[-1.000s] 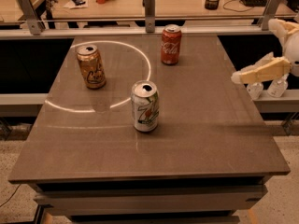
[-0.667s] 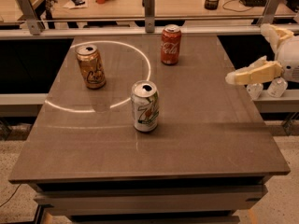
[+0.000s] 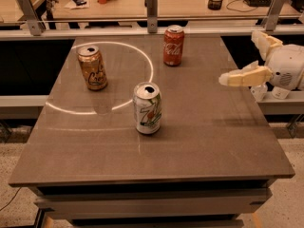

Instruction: Knock coke can over

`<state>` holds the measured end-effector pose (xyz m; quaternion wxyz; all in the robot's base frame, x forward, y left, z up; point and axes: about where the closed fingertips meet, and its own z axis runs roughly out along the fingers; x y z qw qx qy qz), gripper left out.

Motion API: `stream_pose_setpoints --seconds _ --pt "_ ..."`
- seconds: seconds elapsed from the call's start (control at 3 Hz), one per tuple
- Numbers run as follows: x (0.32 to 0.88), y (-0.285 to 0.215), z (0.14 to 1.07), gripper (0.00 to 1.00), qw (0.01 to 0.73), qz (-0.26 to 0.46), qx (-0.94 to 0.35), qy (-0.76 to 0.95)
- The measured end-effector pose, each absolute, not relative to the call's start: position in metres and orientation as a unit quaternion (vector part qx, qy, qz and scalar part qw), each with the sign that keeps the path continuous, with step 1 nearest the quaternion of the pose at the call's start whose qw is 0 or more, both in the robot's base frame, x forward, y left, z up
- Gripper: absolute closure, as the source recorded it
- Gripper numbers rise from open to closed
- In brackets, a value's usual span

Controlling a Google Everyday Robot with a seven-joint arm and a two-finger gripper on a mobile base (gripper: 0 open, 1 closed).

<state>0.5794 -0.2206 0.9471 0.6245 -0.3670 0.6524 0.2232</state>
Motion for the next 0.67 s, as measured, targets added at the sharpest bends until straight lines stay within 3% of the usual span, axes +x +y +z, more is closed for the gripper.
stream_pose_setpoints --seconds 0.67 --pt "0.5858 -0.2144 0.9400 0.00 0.632 0.245 -0.352 0.646"
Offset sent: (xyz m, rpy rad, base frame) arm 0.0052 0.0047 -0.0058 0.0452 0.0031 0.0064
